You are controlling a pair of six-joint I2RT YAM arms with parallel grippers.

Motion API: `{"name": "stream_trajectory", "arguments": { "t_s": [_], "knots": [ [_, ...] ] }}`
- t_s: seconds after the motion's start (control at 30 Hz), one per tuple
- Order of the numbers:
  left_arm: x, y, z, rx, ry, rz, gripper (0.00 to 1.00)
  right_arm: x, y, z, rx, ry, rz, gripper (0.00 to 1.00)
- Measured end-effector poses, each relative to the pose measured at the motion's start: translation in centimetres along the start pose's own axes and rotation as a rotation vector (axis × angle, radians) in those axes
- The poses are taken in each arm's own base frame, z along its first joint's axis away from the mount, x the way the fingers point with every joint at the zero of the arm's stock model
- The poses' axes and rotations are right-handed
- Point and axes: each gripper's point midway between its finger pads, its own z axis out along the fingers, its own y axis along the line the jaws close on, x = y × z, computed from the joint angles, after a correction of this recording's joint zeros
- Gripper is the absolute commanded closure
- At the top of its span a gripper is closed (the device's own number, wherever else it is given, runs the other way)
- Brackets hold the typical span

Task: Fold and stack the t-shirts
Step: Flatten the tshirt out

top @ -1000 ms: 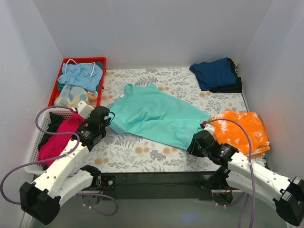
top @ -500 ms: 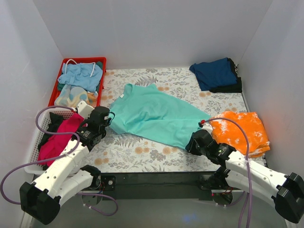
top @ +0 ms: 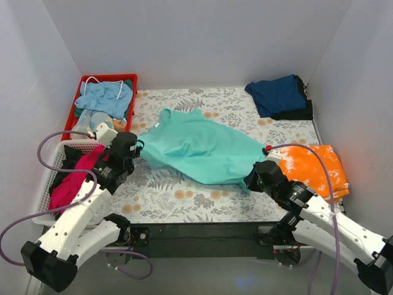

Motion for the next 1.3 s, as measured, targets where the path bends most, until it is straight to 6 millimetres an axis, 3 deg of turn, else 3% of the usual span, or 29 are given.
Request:
{"name": "stream_trajectory", "arguments": {
  "t_s": [0.1,0.23,0.5,0.7,0.87,0.97,1.03,1.13,1.2,1.3],
  "knots": [
    [-4.1,-2.9,-1.7,0.078,-0.068,-0.026,1.00,-4.8,2.4,-2.6,-0.047,-0.118,-0.005,0.99],
    [-11.0,-7.3,-5.2,0.223,-0.202,-0.072,1.00,-11.1,5.0,-6.3,-0.080,-0.279,-0.029,0.99],
    [-21.9,-13.0,-12.3,0.458,-0.444,-0.100,1.00,-20.6,7.9,-12.7,-0.060,-0.512,-0.114,0.99],
    [-28.0,-14.5,-18.9,0.620,-0.584,-0.134,1.00,-25.4,9.1,-18.9,-0.108,-0.669,-0.123,0.99],
    [-31.2,-13.6,-24.3,0.739,-0.671,-0.172,1.00,-27.1,9.4,-22.8,-0.166,-0.749,-0.125,0.99],
    [-32.5,-13.0,-26.4,0.778,-0.715,-0.195,1.00,-27.9,9.7,-24.4,-0.196,-0.789,-0.133,0.99],
    [-32.9,-13.2,-26.6,0.781,-0.731,-0.198,1.00,-28.5,10.0,-24.7,-0.193,-0.807,-0.147,0.99],
    [-32.7,-14.5,-24.9,0.756,-0.739,-0.188,1.00,-29.5,10.7,-24.0,-0.155,-0.820,-0.182,0.99],
    [-32.1,-15.8,-22.8,0.730,-0.736,-0.177,1.00,-30.2,11.2,-22.9,-0.118,-0.822,-0.211,0.99],
    [-30.1,-19.0,-17.4,0.662,-0.707,-0.132,1.00,-31.4,12.2,-20.4,-0.042,-0.823,-0.272,0.99]
  ]
}}
